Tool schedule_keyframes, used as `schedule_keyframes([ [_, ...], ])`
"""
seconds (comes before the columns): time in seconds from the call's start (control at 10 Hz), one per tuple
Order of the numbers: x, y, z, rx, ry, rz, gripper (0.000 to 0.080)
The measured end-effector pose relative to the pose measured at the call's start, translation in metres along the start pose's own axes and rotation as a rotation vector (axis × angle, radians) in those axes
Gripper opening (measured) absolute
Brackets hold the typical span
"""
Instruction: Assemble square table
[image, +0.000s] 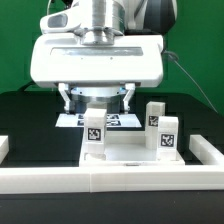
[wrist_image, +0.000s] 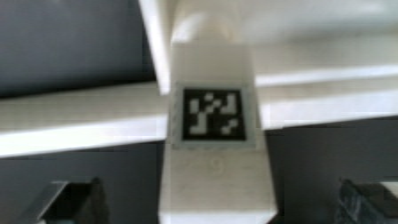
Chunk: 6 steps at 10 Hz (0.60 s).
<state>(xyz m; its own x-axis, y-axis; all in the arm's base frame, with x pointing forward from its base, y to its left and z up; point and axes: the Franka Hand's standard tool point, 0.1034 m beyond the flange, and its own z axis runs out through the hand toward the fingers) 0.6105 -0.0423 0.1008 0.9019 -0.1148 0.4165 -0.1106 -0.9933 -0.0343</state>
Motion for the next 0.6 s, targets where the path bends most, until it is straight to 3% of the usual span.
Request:
schedule_keyframes([
  [0.1,0.009,0.003,0.0,0.007,-0.04,0.007,0.0649],
  [0.6,-0.009,-0.003,-0.001,0.087,-0.431,0.02,0.0649],
])
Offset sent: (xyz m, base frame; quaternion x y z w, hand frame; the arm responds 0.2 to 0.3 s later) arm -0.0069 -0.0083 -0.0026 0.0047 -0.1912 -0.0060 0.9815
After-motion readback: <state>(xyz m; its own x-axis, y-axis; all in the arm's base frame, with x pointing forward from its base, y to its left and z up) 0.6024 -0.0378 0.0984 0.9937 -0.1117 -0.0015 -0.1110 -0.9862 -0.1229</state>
